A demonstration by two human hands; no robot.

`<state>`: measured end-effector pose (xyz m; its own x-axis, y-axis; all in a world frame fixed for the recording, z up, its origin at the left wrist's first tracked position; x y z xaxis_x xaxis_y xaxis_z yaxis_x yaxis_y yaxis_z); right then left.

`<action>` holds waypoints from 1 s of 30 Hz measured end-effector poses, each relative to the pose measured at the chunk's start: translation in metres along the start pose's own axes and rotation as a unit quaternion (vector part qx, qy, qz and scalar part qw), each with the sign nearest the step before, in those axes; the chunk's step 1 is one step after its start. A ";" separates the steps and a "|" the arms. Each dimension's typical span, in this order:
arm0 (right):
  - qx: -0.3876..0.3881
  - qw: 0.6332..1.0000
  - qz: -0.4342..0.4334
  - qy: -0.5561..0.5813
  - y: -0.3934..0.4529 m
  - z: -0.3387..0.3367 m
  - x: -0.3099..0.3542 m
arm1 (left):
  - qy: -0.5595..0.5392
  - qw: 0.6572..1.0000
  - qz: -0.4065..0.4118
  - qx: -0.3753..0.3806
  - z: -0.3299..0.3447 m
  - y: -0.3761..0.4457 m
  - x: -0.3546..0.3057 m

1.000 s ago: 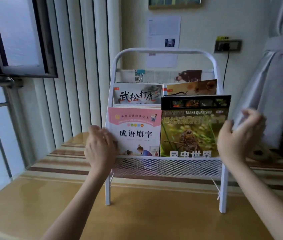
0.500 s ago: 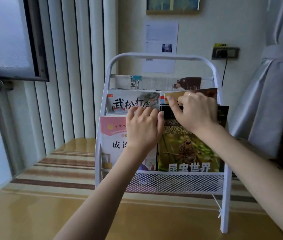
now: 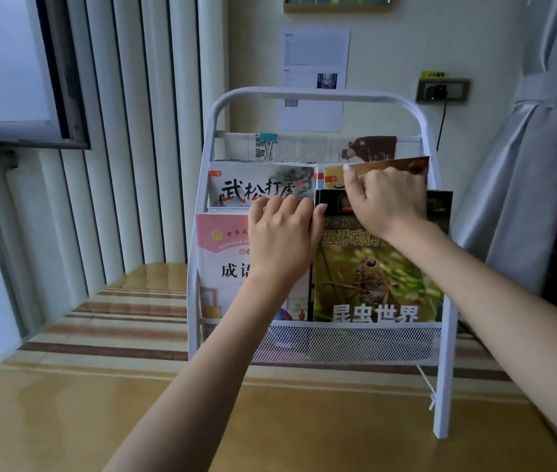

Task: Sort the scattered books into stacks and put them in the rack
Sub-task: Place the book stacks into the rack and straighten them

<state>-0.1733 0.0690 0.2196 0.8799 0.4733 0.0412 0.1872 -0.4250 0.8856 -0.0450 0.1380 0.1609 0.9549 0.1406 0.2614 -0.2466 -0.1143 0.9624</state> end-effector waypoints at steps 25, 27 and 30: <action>0.245 0.964 0.069 0.083 0.014 0.017 0.038 | -0.029 0.991 0.084 0.098 0.001 0.002 0.010; 0.229 0.970 0.050 0.063 0.012 0.021 0.044 | -0.037 0.990 0.072 0.113 0.000 0.003 0.011; 0.176 0.984 0.015 0.024 0.006 0.023 0.046 | -0.064 0.985 0.068 0.146 -0.001 0.003 0.013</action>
<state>-0.1213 0.0702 0.2163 0.8673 0.4887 0.0947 0.3078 -0.6761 0.6695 -0.0339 0.1403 0.1675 0.9340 -0.0182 0.3568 -0.3332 -0.4049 0.8515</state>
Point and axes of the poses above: each hand's wrist, its own y-axis towards the middle knuckle, its own z-axis out of the palm, x = y × z, the point moved 4 cm from there along y, towards the middle knuckle, and after that the axes turned 11 degrees about z, right-handed, at the moved point
